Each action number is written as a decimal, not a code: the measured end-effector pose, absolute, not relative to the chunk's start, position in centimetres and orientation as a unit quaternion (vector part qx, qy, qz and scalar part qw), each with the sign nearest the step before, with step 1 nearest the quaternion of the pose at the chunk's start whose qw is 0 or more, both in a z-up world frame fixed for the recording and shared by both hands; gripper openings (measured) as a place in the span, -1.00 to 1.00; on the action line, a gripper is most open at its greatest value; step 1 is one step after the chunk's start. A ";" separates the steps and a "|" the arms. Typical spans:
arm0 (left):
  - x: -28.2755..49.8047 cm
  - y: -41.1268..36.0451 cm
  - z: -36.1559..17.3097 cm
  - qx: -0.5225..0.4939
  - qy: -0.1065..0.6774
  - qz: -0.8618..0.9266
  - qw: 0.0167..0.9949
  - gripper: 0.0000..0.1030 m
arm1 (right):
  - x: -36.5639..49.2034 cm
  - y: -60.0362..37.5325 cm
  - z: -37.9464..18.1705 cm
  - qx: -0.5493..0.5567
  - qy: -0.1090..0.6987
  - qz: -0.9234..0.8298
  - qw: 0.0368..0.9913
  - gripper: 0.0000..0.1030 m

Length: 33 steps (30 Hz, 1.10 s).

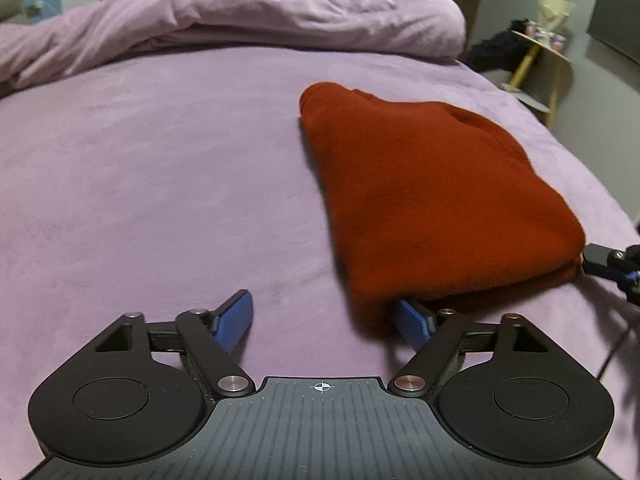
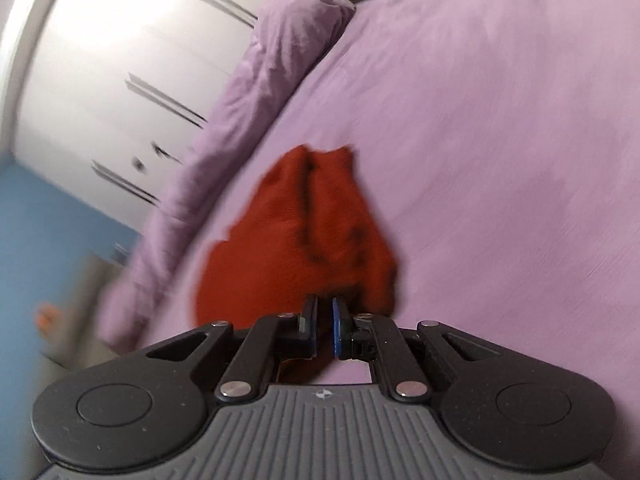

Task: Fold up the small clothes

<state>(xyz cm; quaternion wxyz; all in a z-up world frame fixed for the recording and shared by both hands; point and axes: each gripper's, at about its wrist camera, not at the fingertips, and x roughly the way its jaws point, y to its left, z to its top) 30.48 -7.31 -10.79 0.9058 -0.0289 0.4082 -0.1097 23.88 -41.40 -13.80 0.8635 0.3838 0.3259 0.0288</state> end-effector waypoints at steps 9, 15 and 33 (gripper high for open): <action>39.2 -3.4 -12.4 -0.285 0.452 -0.210 0.819 0.73 | 30.4 -46.6 -14.8 0.443 0.387 0.128 0.798 0.37; 43.9 -5.1 -13.9 -0.306 0.462 -0.218 0.804 0.72 | 36.2 -45.5 -16.2 0.483 0.402 0.162 0.761 0.36; 42.9 -4.3 -8.5 -0.296 0.448 -0.230 0.812 -0.07 | 36.7 -41.0 -11.8 0.463 0.359 0.165 0.794 -0.50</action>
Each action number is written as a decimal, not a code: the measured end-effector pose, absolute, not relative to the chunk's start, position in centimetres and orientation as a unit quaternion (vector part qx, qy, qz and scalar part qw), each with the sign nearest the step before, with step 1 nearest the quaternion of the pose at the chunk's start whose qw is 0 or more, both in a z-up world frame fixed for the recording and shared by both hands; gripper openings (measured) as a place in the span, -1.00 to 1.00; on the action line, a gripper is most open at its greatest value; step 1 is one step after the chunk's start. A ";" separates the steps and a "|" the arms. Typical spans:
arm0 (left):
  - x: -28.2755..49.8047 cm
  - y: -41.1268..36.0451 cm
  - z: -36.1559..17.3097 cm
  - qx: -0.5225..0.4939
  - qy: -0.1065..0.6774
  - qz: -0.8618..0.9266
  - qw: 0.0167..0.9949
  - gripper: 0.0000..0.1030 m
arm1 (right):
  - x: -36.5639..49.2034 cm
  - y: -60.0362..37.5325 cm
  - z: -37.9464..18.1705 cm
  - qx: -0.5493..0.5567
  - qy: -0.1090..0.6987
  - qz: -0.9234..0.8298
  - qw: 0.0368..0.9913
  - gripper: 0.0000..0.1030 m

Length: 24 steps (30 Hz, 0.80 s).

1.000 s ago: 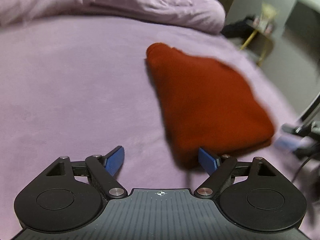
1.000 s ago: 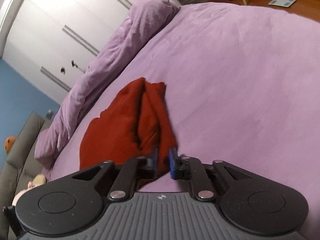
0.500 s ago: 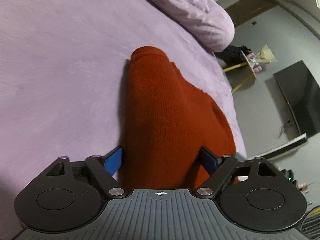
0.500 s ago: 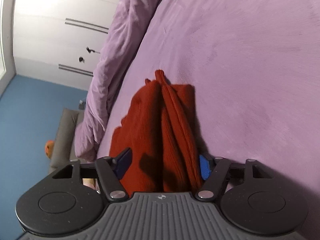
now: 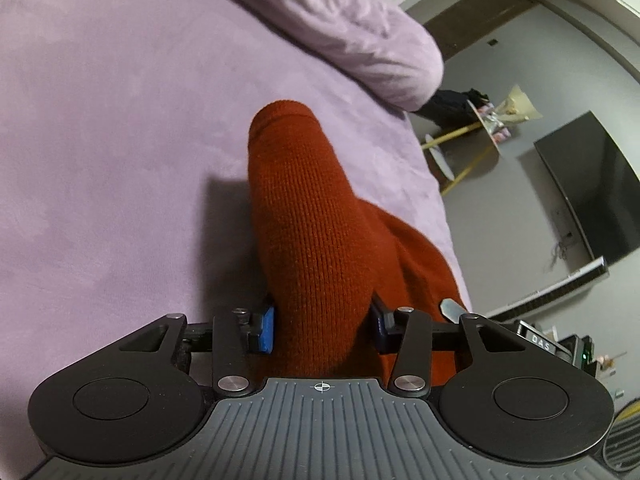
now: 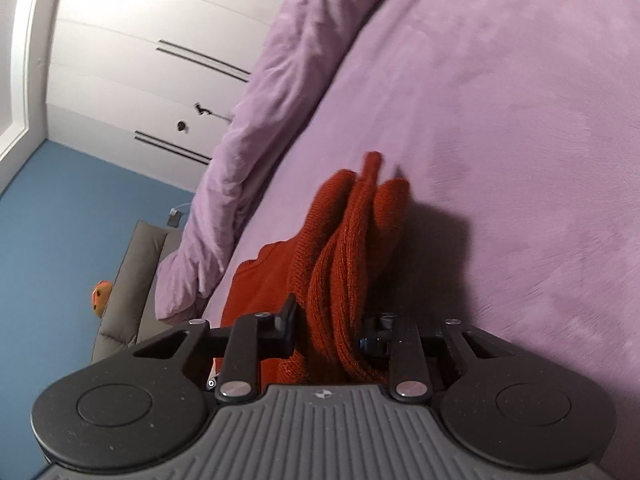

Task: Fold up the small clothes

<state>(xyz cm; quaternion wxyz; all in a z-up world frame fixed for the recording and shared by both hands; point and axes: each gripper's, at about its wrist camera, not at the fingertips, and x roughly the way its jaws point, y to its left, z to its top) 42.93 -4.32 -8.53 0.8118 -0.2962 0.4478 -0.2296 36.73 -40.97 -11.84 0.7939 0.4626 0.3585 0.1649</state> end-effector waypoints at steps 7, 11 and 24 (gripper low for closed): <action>39.1 -0.9 -5.3 -0.289 0.445 -0.223 0.818 -0.08 | 34.5 -38.4 -9.1 0.461 0.362 0.193 0.787 -0.50; 36.6 1.2 -4.0 -0.280 0.447 -0.210 0.823 -0.07 | 33.2 -35.8 -8.0 0.449 0.373 0.204 0.786 -0.50; 31.3 7.3 -4.8 -0.273 0.457 -0.165 0.830 -0.07 | 30.1 -27.8 -8.5 0.444 0.417 0.208 0.765 -0.50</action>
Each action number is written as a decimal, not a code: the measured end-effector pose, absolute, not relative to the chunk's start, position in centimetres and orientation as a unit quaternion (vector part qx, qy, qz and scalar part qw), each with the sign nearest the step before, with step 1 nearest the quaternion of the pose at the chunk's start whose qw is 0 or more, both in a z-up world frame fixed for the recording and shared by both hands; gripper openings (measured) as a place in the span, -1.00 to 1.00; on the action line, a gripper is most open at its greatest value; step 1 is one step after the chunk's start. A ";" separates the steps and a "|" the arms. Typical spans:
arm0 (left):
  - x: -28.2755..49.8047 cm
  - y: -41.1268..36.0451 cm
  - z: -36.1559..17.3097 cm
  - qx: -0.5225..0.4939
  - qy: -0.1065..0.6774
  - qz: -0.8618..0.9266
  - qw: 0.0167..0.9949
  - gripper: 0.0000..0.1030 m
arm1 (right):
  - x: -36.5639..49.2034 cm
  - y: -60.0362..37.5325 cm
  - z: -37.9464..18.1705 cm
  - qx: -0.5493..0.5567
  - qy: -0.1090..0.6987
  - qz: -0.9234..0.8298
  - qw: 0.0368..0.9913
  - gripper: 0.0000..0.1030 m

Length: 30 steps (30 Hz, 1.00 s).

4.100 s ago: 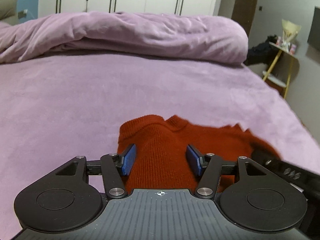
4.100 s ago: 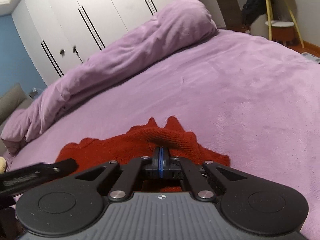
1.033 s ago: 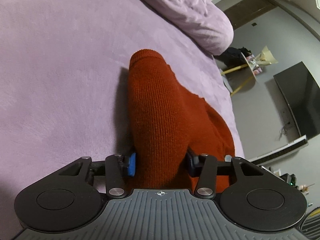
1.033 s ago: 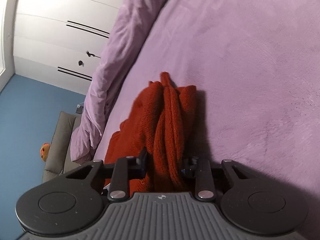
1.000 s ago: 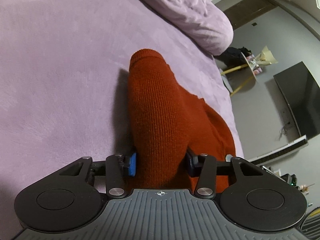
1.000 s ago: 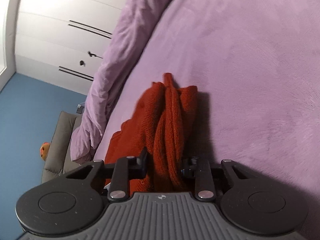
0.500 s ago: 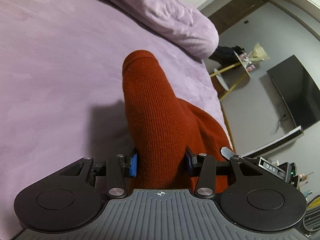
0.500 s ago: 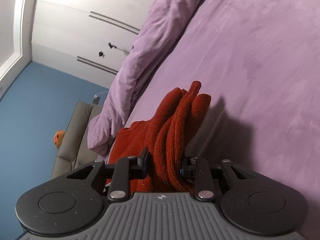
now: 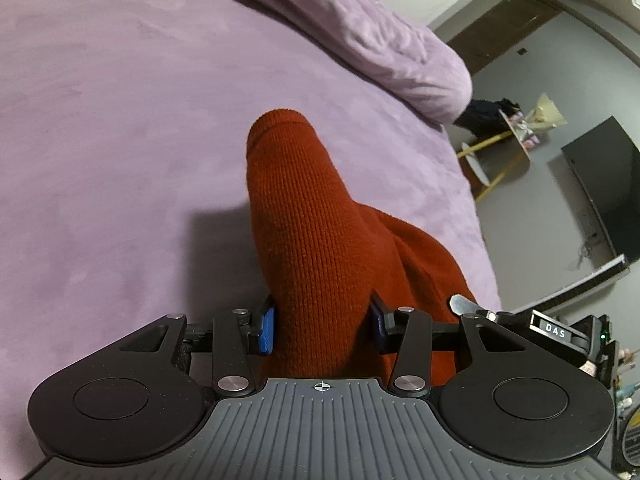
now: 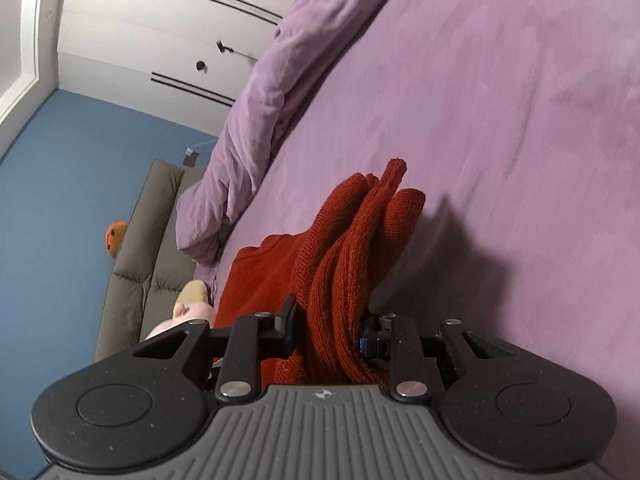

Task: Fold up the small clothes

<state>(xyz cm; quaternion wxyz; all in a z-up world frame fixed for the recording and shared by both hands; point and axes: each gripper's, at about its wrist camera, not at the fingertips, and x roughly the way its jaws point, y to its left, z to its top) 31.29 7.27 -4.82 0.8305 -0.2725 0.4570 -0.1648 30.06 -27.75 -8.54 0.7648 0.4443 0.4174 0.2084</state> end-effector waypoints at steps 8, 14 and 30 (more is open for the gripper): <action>30.2 7.5 -7.1 -0.217 0.483 -0.135 0.838 -0.07 | 29.3 -24.8 -11.0 0.412 0.453 0.189 0.768 -0.49; 29.9 6.5 -7.5 -0.178 0.481 -0.123 0.849 -0.04 | 29.2 -24.4 -12.0 0.366 0.469 0.149 0.790 -0.48; 27.8 5.9 -6.1 -0.101 0.434 -0.037 0.895 0.16 | 26.8 -23.2 -7.7 0.134 0.394 0.045 0.908 -0.25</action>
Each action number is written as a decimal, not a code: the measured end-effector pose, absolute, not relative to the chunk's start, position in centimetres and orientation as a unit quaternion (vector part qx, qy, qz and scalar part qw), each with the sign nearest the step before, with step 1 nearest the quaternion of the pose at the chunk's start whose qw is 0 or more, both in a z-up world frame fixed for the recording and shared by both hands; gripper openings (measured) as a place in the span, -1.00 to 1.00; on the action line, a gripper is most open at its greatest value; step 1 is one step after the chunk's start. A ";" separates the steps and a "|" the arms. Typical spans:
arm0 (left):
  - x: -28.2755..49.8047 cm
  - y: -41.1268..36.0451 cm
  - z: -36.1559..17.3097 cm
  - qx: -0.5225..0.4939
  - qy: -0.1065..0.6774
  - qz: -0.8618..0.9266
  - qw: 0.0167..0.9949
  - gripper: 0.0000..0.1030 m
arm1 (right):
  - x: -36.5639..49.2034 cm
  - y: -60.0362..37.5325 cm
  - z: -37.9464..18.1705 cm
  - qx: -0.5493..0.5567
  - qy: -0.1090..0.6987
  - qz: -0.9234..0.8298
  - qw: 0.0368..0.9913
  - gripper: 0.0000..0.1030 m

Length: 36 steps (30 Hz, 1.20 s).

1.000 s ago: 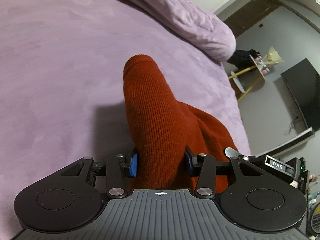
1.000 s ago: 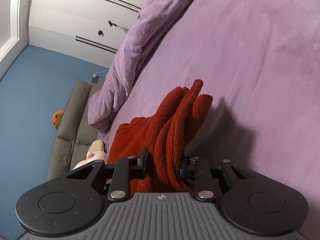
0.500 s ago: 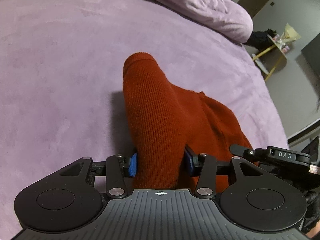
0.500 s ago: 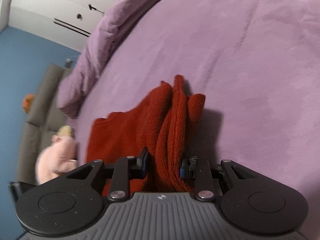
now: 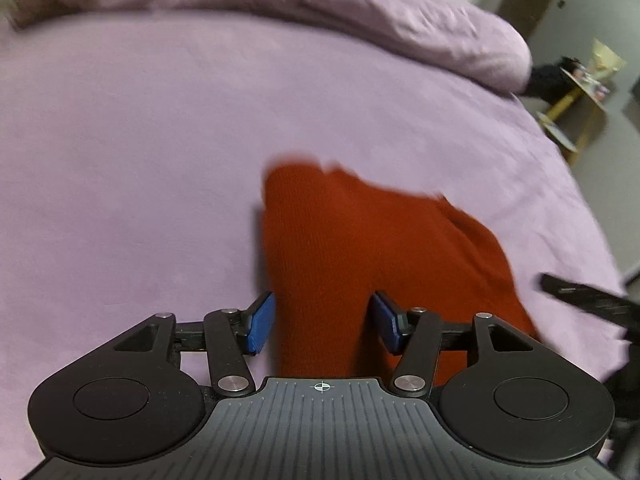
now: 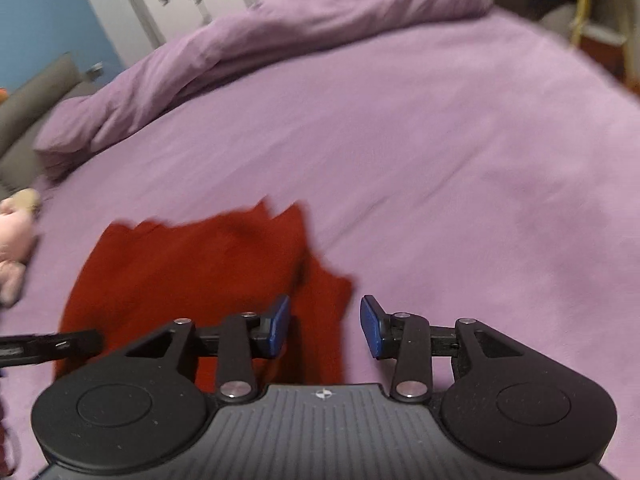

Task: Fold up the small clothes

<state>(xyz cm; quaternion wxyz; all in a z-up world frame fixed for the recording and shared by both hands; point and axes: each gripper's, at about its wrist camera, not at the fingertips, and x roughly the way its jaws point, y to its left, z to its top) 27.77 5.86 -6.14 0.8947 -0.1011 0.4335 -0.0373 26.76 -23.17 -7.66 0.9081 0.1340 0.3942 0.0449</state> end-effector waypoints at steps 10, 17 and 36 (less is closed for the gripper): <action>31.5 3.0 -8.0 -0.098 0.375 0.042 0.921 0.28 | 29.5 -15.4 -8.7 0.135 0.387 0.117 0.905 -0.25; 33.1 2.2 -12.1 -0.100 0.379 0.050 0.919 0.59 | 30.7 -16.5 -11.9 0.102 0.344 0.066 0.931 -0.24; 19.1 5.9 -10.6 -0.158 0.368 -0.011 0.916 0.64 | 18.5 -18.1 -10.9 0.056 0.336 0.105 0.934 -0.18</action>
